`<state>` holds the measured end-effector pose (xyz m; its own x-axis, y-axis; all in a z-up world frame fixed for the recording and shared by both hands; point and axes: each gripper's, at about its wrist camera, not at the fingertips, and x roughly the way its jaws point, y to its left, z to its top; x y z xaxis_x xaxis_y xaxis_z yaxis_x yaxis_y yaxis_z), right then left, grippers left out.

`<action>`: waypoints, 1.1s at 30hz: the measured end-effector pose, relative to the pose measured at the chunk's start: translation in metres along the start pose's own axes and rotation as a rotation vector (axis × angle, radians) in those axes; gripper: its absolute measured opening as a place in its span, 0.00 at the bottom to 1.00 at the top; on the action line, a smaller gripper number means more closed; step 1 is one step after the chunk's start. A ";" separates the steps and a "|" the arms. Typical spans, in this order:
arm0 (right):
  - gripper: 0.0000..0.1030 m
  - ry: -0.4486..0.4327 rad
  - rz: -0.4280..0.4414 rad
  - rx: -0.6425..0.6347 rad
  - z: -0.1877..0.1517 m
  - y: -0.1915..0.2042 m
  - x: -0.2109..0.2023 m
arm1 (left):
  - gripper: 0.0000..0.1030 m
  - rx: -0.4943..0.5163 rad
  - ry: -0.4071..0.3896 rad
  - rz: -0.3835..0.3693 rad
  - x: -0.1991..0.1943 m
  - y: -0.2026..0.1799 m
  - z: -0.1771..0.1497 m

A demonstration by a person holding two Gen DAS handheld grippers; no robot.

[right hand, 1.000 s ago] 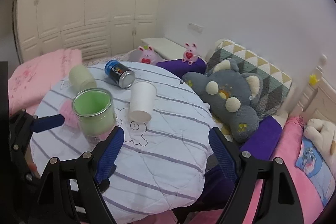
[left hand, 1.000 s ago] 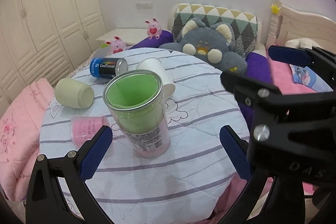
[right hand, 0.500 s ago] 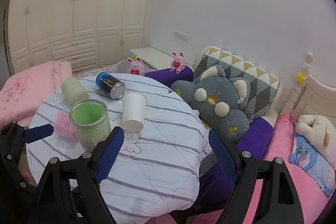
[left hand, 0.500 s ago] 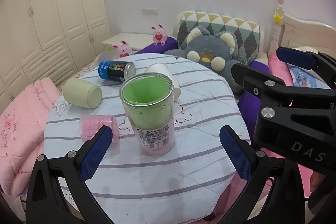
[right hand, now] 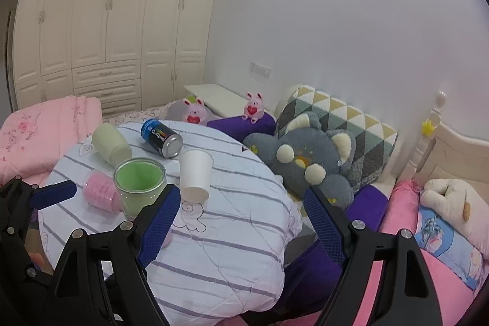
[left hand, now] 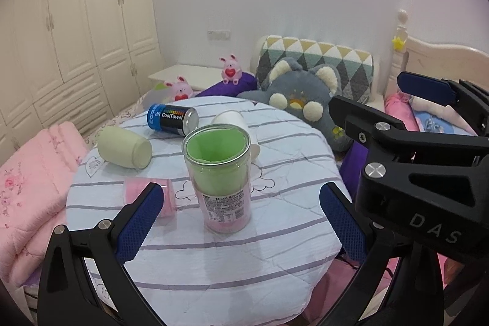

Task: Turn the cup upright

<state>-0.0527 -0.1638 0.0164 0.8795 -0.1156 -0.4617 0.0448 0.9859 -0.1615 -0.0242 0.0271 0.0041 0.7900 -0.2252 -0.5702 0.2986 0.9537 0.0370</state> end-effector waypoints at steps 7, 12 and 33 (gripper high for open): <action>0.82 -0.055 -0.052 0.009 0.003 -0.001 -0.010 | 1.00 -0.002 -0.027 -0.007 -0.006 -0.001 0.001; 0.86 -0.057 -0.055 0.007 0.003 0.001 -0.011 | 1.00 0.010 -0.044 -0.010 -0.010 -0.004 0.000; 0.86 0.020 0.010 -0.033 -0.003 0.009 -0.010 | 1.00 0.005 -0.031 0.001 -0.013 0.002 -0.002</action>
<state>-0.0622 -0.1542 0.0170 0.8702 -0.1080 -0.4807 0.0195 0.9825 -0.1854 -0.0351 0.0321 0.0103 0.8064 -0.2304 -0.5447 0.3003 0.9529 0.0414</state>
